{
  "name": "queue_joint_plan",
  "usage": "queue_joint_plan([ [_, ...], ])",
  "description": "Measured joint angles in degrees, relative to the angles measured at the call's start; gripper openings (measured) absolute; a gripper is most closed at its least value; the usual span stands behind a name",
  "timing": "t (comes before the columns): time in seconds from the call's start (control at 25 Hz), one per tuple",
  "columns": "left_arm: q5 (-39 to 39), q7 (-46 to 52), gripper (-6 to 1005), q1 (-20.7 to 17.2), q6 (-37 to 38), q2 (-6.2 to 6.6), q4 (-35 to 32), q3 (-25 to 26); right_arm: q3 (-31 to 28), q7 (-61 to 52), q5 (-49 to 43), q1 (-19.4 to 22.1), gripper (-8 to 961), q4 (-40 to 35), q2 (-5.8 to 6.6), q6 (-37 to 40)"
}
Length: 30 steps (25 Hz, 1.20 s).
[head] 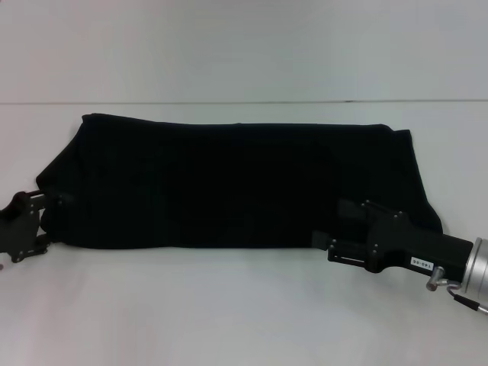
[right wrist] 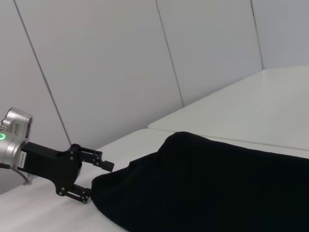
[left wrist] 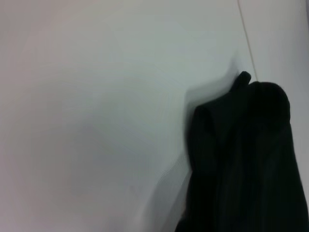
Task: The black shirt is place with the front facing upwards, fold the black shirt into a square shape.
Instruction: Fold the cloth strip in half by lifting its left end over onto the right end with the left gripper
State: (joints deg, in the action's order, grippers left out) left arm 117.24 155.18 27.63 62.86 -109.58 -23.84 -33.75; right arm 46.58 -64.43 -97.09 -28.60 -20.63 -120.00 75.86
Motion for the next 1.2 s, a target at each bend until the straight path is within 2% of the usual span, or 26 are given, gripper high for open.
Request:
queue_joint_plan([
  [0.2,0.0,-1.1,718,0.3,-1.8,-0.09,-0.5,-1.6,-0.3,-0.1,0.1,-0.2,945,0.0,-0.04,0.5],
  [0.28,-0.1,-3.7,718,0.2,-2.4,-0.63,-1.3,-1.5,-0.3,-0.1,0.1,-0.2,945,0.0,-0.05,0.8],
  [0.4,-0.2,-6.2,588,-0.2,-3.3,-2.22,-3.6,-1.4,-0.4,-0.1,0.1,-0.2,945,0.0,-0.05,1.2],
  [0.48,-0.2,-6.2,502,-0.3,-3.7,-2.63,-4.1,-1.3,-0.4,-0.4,0.1,-0.2,945,0.0,0.0,1.2],
  [0.8,-0.1,-6.7,289,0.1,-3.8,-2.56,-3.8,-1.4,-0.5,-0.7,0.3,-0.4,945,-0.1,0.04,1.2],
  [1.04,-0.4,-7.6,69,-0.2,-4.3,-2.75,-3.8,-1.1,-0.5,-0.7,0.3,-0.7,945,-0.1,0.04,1.1],
  [1.2,-0.5,-8.4,37,-0.5,-5.1,-2.7,-3.8,-0.6,-0.6,-0.7,1.3,-0.8,945,0.0,0.04,0.9],
])
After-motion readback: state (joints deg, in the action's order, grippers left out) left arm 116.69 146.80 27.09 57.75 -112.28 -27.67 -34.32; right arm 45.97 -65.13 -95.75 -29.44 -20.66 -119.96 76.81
